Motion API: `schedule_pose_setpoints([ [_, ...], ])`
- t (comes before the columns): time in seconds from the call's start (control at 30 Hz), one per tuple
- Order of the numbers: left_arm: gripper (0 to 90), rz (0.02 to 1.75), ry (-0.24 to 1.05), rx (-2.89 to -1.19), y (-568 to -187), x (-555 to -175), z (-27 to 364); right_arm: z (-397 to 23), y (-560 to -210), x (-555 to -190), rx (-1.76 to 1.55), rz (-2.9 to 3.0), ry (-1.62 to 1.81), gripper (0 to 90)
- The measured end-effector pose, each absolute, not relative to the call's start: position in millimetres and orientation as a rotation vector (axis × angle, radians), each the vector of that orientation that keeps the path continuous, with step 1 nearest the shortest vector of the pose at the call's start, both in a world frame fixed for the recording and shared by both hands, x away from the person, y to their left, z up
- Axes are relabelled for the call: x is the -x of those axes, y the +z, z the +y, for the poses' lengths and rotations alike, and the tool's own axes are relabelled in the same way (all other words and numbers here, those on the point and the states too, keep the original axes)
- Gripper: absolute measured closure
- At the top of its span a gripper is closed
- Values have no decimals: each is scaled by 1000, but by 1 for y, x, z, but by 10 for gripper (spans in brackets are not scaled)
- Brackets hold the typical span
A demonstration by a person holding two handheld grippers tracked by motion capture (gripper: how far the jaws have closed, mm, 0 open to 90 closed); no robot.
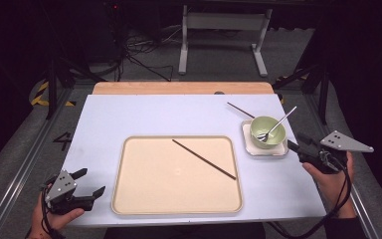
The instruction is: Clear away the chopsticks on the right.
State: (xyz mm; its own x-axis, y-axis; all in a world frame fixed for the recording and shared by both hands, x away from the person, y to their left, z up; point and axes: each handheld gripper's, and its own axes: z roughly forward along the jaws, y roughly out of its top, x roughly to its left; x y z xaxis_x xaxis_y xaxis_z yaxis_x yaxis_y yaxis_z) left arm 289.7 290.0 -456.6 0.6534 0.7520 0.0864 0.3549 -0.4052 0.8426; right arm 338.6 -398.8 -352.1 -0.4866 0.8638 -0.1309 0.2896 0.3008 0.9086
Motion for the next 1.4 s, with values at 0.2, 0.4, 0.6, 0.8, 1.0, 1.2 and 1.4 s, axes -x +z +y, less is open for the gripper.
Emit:
schedule_pose_setpoints([
  [0.2,158,870,585,-2022,-457,-291,289,-434,-369,-361,-1189,1872,1102,470],
  [0.4,158,866,579,-2021,-455,-293,286,-456,-395,-400,-1338,1908,1061,485],
  [0.6,158,868,577,-2038,-456,-295,282,-453,-412,-430,-1375,1993,1032,487],
  [0.8,158,870,576,-2037,-457,-295,284,-444,-424,-447,-1412,2035,963,491],
  [1.0,158,872,572,-2038,-457,-296,283,-443,-431,-458,-1448,2028,964,496],
  [1.2,158,874,567,-2045,-458,-298,282,-438,-438,-469,-1451,2055,940,501],
  [1.4,158,876,557,-2054,-460,-299,281,-433,-438,-475,-1448,2037,969,554],
])
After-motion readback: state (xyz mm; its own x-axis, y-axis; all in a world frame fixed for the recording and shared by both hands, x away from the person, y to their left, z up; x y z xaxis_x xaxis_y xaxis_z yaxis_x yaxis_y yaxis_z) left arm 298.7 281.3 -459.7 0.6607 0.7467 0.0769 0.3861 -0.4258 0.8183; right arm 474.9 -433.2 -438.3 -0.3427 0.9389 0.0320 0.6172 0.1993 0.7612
